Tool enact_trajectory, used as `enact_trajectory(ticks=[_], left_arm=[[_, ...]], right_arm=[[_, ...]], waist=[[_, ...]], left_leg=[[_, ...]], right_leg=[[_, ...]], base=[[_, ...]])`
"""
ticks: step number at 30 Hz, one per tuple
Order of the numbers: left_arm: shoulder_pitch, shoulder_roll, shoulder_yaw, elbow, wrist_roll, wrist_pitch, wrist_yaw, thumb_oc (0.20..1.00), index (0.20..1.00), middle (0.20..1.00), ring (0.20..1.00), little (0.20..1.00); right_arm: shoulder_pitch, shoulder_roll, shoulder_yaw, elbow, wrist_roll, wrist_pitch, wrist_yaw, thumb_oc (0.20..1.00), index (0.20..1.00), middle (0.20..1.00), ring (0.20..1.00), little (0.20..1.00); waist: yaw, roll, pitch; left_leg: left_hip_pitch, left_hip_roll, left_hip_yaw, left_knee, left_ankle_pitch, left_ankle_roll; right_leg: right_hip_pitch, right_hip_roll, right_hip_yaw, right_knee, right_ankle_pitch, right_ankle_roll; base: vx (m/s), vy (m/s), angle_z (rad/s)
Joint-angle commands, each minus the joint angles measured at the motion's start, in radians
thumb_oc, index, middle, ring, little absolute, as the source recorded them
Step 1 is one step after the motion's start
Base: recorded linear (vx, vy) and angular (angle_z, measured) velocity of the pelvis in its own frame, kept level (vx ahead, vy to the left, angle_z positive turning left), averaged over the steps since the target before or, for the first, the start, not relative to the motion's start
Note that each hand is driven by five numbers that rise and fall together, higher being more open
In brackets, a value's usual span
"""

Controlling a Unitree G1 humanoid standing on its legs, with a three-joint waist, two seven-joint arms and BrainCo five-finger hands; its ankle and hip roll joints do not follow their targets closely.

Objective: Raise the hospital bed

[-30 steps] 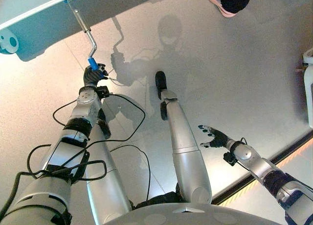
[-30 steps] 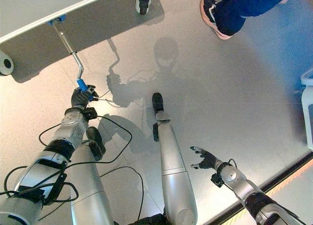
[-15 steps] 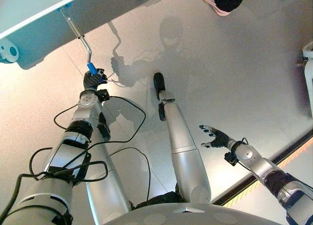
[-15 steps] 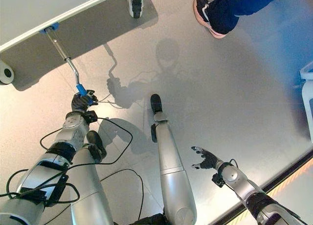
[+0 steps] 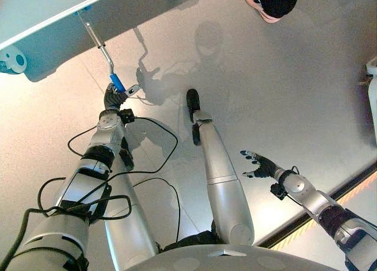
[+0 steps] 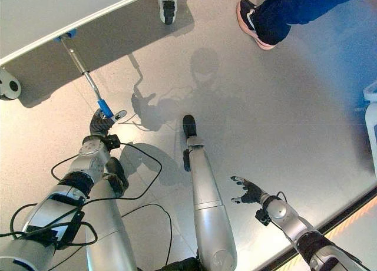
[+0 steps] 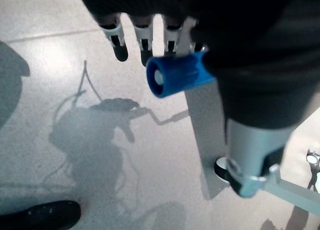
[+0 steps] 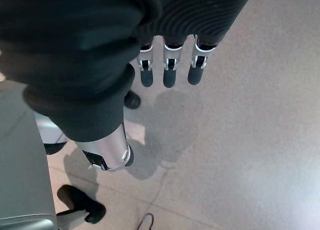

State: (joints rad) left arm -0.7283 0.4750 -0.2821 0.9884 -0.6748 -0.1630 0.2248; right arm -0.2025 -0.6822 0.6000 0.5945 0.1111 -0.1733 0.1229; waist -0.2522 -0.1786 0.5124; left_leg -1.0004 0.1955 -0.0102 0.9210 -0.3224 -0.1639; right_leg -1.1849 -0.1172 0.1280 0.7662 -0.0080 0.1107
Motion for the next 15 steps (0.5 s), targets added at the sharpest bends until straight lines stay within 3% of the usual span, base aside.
enact_trajectory(ticks=[1, 7, 10, 11, 12, 13, 14, 15], left_arm=[[0.046, 0.055, -0.014, -0.007, 0.073, -0.024, -0.015, 1.000, 1.000, 1.000, 1.000, 1.000], [0.131, 0.041, -0.016, -0.015, 0.117, -0.007, -0.042, 1.000, 1.000, 1.000, 1.000, 1.000], [0.216, 0.036, -0.036, -0.025, 0.198, 0.012, -0.071, 1.000, 1.000, 1.000, 1.000, 1.000], [0.246, 0.019, -0.028, -0.001, 0.222, 0.021, -0.089, 1.000, 1.000, 1.000, 1.000, 1.000], [0.267, 0.016, -0.030, -0.001, 0.222, 0.021, -0.089, 1.000, 1.000, 1.000, 1.000, 1.000], [0.285, 0.005, -0.029, 0.011, 0.246, 0.025, -0.099, 1.000, 1.000, 1.000, 1.000, 1.000], [0.317, -0.002, -0.027, -0.002, 0.259, 0.025, -0.105, 1.000, 1.000, 1.000, 1.000, 1.000], [0.318, -0.002, -0.027, -0.002, 0.259, 0.026, -0.105, 1.000, 1.000, 1.000, 1.000, 1.000]], right_arm=[[0.055, -0.014, 0.030, -0.011, 0.030, -0.012, -0.002, 1.000, 1.000, 1.000, 1.000, 1.000], [0.063, -0.002, 0.011, 0.015, 0.024, -0.005, -0.004, 1.000, 1.000, 1.000, 1.000, 1.000], [0.063, 0.022, -0.005, 0.045, 0.014, -0.002, -0.008, 1.000, 1.000, 1.000, 1.000, 1.000], [0.036, 0.045, -0.025, 0.084, 0.004, 0.001, -0.011, 1.000, 1.000, 1.000, 1.000, 1.000], [0.052, 0.045, -0.015, 0.084, 0.004, 0.001, -0.011, 1.000, 1.000, 1.000, 1.000, 1.000], [0.022, 0.060, -0.028, 0.113, -0.006, 0.001, -0.017, 1.000, 1.000, 1.000, 1.000, 1.000], [0.012, 0.057, -0.041, 0.124, -0.012, 0.006, -0.020, 1.000, 1.000, 1.000, 1.000, 1.000], [0.013, 0.057, -0.041, 0.124, -0.012, 0.006, -0.020, 1.000, 1.000, 1.000, 1.000, 1.000]], waist=[[0.036, -0.114, 0.008], [0.055, -0.089, 0.008], [0.078, -0.053, 0.008], [0.094, -0.020, 0.008], [0.096, -0.019, 0.008], [0.108, 0.003, 0.008], [0.121, 0.025, 0.008], [0.121, 0.026, 0.008]], left_leg=[[-0.008, -0.025, -0.018, -0.071, 0.188, 0.010], [0.056, -0.021, -0.021, -0.116, 0.209, 0.002], [0.139, -0.016, -0.016, -0.169, 0.209, 0.007], [0.189, -0.022, -0.002, -0.252, 0.247, 0.010], [0.222, -0.016, -0.004, -0.240, 0.212, 0.008], [0.248, -0.021, 0.005, -0.301, 0.248, 0.009], [0.290, -0.026, 0.007, -0.332, 0.247, 0.010], [0.292, -0.026, 0.006, -0.334, 0.248, 0.010]], right_leg=[[-0.007, -0.090, 0.085, -0.004, 0.021, 0.084], [0.056, -0.108, 0.061, 0.008, -0.001, 0.075], [0.131, -0.125, 0.040, -0.005, -0.020, 0.073], [0.178, -0.139, 0.027, -0.067, 0.009, 0.068], [0.210, -0.139, 0.021, -0.048, -0.029, 0.070], [0.232, -0.147, 0.011, -0.098, 0.001, 0.068], [0.271, -0.152, 0.002, -0.118, -0.003, 0.067], [0.273, -0.152, 0.001, -0.119, -0.003, 0.066]], base=[[0.00, -0.024, 0.04], [0.00, -0.055, 0.07], [-0.02, -0.034, 0.14], [0.01, -0.005, 0.10], [-0.08, -0.016, 0.09], [0.00, 0.000, 0.00], [-0.07, -0.009, -0.02], [0.03, 0.031, -0.01]])
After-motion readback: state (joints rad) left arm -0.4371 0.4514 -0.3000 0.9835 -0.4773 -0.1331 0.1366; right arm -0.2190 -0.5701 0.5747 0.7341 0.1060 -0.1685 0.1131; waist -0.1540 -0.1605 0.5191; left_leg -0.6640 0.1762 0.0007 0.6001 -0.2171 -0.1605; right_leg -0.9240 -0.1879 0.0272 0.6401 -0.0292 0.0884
